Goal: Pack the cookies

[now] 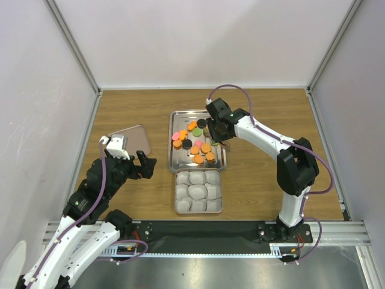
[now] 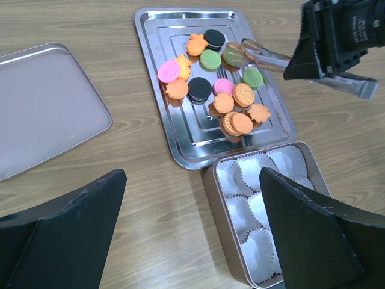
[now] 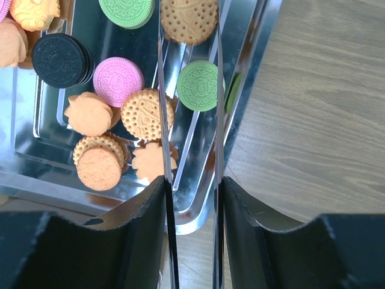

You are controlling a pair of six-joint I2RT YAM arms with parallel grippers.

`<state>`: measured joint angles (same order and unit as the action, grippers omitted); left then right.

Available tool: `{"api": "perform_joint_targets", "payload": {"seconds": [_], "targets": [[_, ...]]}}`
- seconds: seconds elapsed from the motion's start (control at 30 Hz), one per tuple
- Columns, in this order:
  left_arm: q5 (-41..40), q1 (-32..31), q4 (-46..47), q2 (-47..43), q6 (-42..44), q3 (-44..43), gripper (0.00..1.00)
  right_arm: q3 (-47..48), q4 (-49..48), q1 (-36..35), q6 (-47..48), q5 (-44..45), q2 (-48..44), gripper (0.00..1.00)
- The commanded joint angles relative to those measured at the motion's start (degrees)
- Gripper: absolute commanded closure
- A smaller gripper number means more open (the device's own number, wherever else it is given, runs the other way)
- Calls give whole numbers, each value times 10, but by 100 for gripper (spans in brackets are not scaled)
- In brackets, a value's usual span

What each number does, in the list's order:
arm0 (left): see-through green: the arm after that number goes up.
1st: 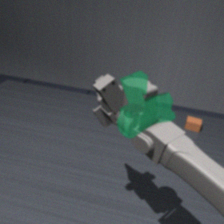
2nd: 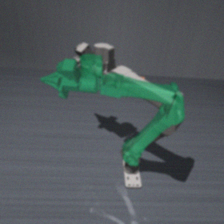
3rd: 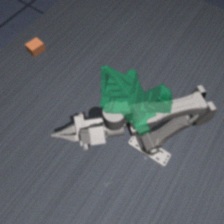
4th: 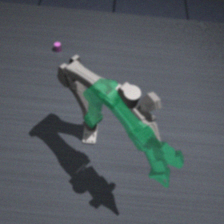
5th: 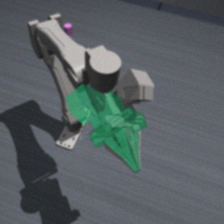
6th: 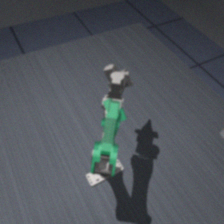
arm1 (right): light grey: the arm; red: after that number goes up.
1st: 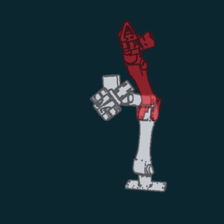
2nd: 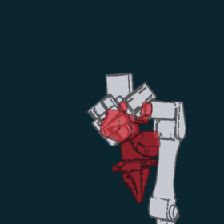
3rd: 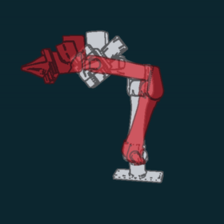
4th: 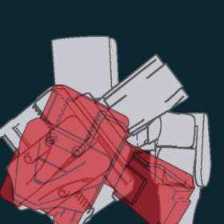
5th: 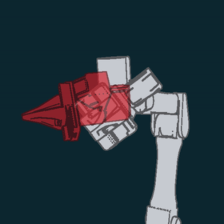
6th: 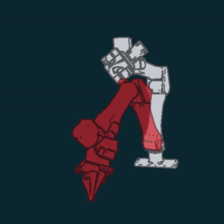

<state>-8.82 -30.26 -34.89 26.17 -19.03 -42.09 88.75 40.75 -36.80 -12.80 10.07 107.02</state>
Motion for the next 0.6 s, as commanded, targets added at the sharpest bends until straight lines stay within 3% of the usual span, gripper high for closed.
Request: {"api": "perform_joint_targets", "payload": {"seconds": [0.0, 0.33, 0.57], "targets": [[0, -4, 15, -5, 0, 0, 0, 27, 4, 1, -3, 18, -58, 79], [2, -4, 16, -2, 0, 0, 0, -7, 23, -8, -19, -21, -162, 81], [-1, -4, 15, -8, 0, 0, 0, -72, 69, -70, -29, -56, -267, 80]]}}
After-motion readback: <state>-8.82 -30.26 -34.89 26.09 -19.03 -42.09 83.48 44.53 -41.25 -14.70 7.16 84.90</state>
